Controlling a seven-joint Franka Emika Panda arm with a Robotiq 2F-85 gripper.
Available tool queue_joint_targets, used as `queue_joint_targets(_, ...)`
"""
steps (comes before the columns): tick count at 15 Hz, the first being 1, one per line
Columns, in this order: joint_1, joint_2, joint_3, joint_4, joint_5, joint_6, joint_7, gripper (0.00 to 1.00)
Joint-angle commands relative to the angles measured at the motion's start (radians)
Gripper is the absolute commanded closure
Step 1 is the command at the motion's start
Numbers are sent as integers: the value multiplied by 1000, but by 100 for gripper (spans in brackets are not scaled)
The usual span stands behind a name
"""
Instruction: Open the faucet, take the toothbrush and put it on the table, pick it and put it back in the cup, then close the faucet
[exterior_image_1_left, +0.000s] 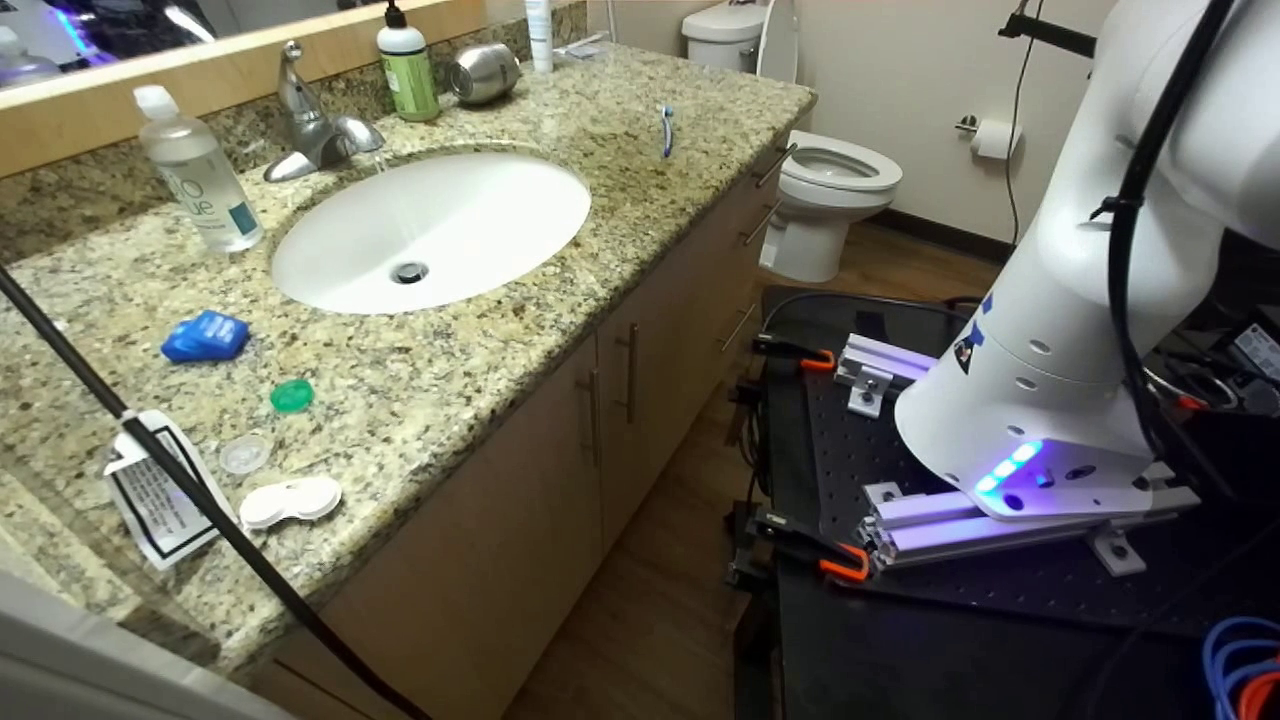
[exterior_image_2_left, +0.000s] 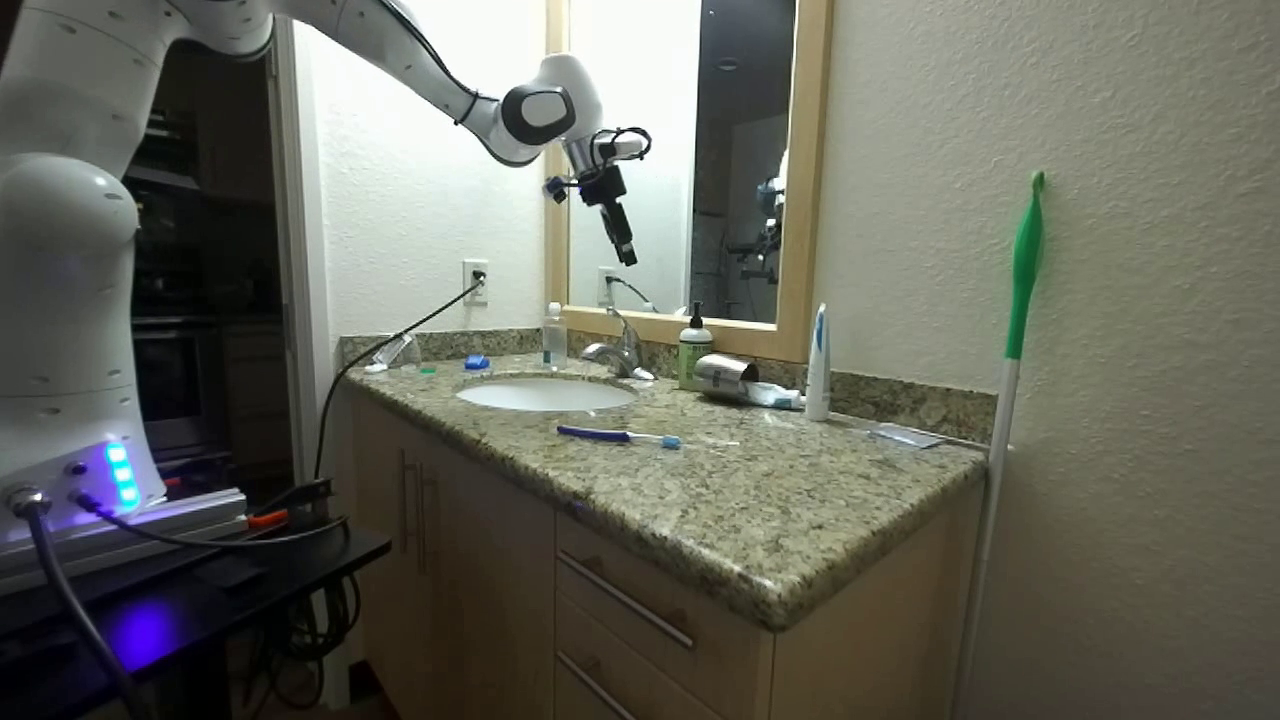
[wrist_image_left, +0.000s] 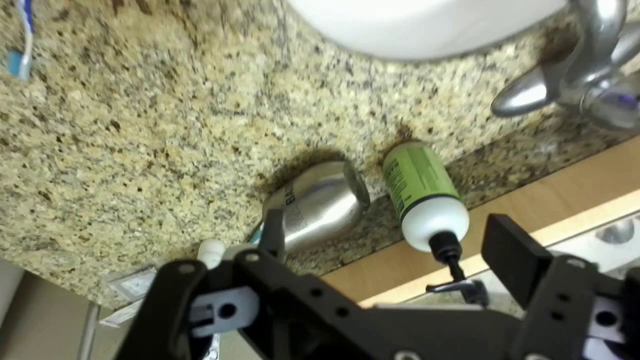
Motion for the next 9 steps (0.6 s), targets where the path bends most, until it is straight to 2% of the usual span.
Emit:
queue_joint_targets(1,-55,-18,73,4,-22,-66,10,0)
queue_joint_targets(4,-62,-29,95,3,-18,-131,8,0)
queue_joint_targets(6,-51,9,102,10,-62,-124,54,0)
queue_joint_targets(9,-60,-2,142,-55,-37,-63,-13,0)
